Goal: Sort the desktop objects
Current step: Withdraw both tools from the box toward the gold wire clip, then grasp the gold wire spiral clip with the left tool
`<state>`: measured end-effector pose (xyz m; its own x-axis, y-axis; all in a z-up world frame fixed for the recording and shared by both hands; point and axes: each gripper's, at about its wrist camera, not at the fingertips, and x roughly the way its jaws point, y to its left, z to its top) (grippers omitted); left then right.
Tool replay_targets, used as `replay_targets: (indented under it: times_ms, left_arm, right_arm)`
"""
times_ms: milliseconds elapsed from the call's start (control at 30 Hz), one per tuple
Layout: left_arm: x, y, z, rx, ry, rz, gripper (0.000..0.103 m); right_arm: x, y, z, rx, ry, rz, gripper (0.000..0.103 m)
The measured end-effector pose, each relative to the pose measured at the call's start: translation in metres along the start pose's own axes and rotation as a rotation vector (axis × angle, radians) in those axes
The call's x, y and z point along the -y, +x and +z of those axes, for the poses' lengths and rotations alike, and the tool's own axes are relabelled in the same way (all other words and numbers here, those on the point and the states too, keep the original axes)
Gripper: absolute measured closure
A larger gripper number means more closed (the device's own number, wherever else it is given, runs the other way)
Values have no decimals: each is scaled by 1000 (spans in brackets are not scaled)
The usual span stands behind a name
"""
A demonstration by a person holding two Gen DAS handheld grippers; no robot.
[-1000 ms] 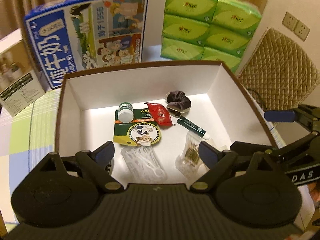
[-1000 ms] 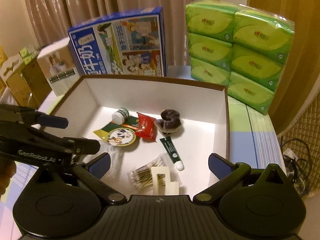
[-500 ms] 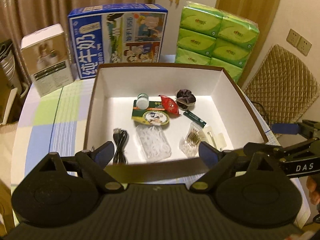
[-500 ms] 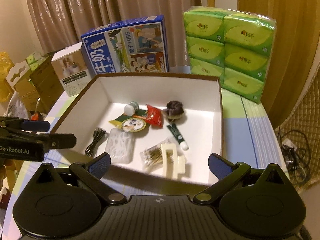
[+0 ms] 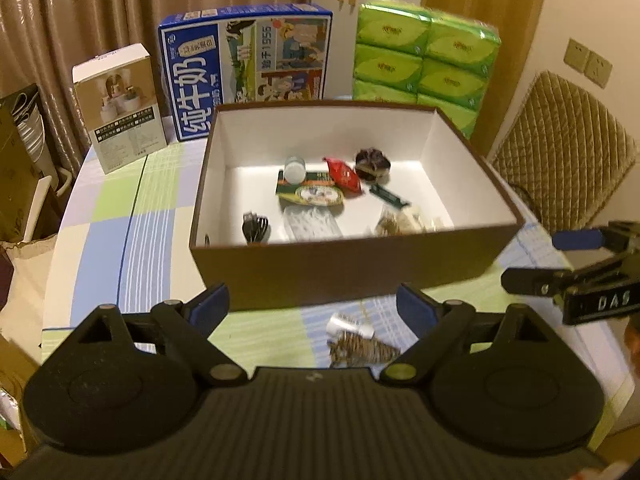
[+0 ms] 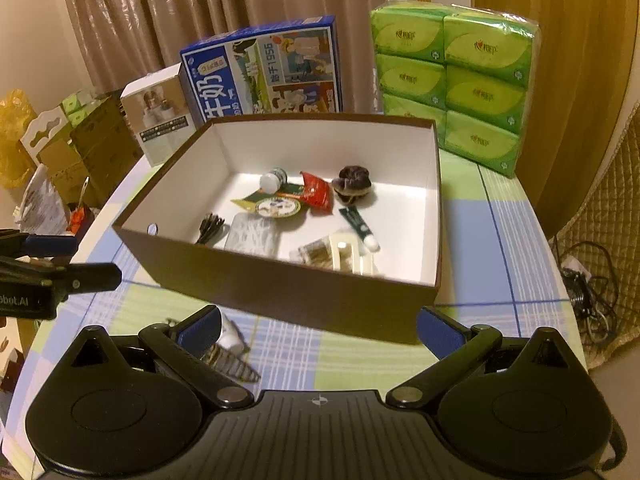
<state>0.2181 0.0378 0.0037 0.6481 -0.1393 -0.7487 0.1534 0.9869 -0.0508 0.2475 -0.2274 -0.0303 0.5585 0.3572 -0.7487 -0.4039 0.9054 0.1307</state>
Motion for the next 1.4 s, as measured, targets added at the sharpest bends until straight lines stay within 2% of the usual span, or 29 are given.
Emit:
replay_targets:
  times_ms: [433,900,1067,1400]
  left_arm:
    - [6,13,-44,-65,35,-28,21]
    - [9,27,-51,-84,76,-49,24]
    - [8,31,-57,-61,106,-69,25]
    - [4,60,-74,-64,195,-148,32]
  right_arm:
    - [3,8,-41,-83,20,18,2]
    - [12,16,-60,-135,30,-4,2]
    - [14,19,-66,-150,37,-13,2]
    - [20,28,-78,-195,54,-50,2]
